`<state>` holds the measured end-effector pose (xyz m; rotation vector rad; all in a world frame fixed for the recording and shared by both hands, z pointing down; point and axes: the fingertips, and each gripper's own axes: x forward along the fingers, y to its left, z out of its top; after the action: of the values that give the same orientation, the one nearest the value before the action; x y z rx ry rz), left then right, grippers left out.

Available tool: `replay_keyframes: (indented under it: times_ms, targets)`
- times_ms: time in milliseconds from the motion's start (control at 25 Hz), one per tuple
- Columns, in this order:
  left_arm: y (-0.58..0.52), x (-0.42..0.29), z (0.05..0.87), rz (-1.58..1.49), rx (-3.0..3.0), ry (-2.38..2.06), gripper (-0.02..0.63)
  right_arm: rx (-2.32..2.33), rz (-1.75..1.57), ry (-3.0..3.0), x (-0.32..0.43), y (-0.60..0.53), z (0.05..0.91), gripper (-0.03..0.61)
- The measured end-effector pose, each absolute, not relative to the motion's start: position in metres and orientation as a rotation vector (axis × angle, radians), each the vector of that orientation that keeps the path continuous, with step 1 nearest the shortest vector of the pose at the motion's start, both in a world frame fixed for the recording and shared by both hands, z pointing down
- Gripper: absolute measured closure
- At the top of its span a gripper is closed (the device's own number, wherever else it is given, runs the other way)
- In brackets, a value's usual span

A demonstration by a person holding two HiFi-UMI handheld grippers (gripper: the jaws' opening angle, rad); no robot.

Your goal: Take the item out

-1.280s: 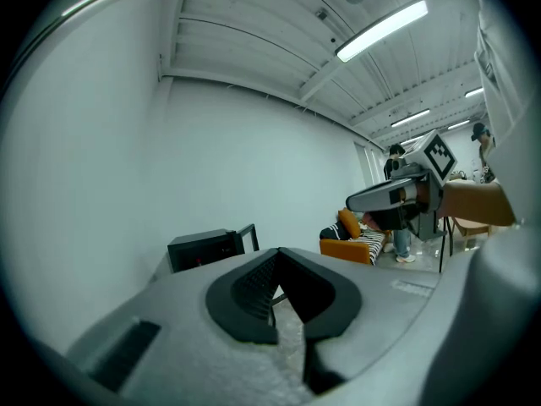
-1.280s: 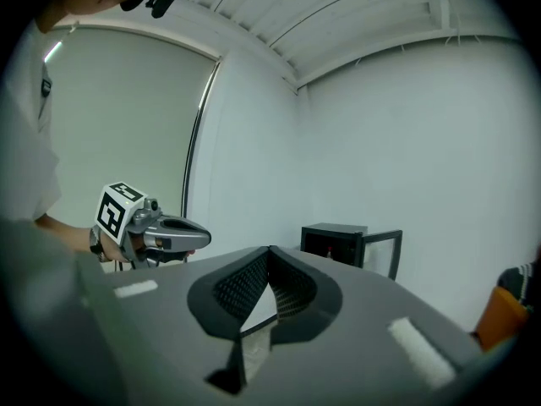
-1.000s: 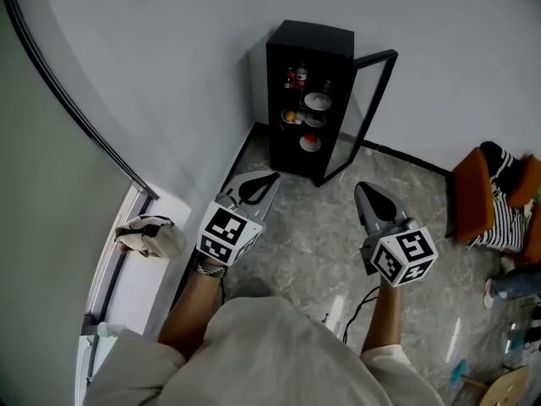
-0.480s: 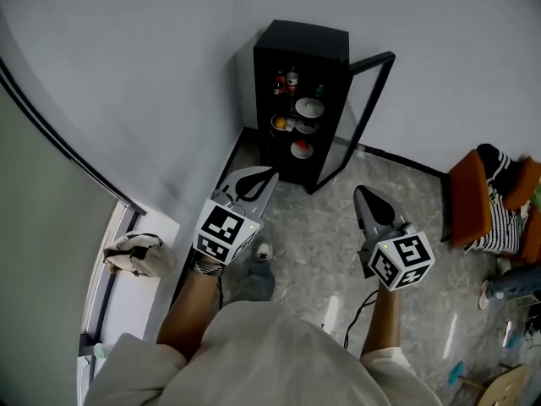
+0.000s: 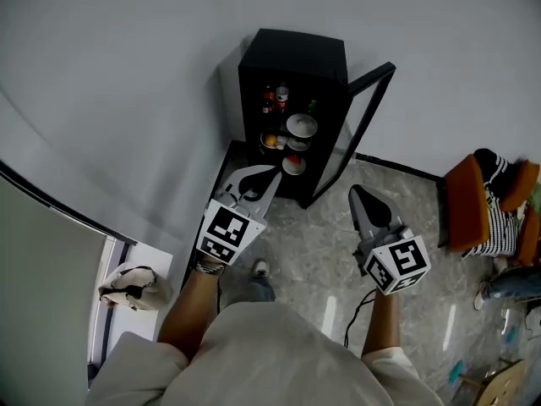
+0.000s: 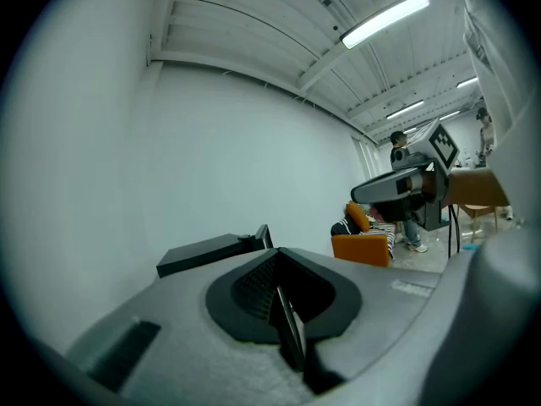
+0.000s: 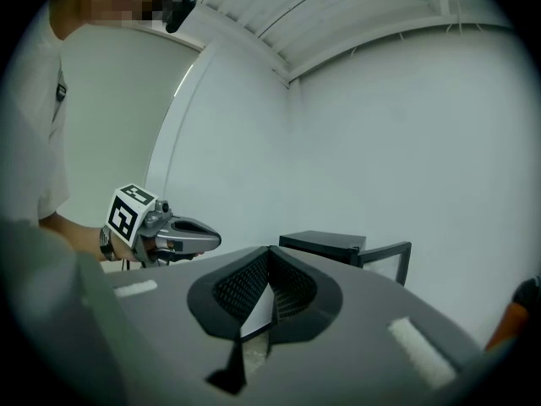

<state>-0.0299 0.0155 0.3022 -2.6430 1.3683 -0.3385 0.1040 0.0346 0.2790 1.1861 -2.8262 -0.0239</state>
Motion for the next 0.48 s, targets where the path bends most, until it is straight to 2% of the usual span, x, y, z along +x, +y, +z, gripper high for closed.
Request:
replay_keyframes:
  times_ms: [480]
  targets:
    - [-0.077, -0.05, 0.314, -0.368, -2.701, 1.301, 0.607, 1.225, 0.011, -2.752, 0.074, -0.052, 0.29, 0.571]
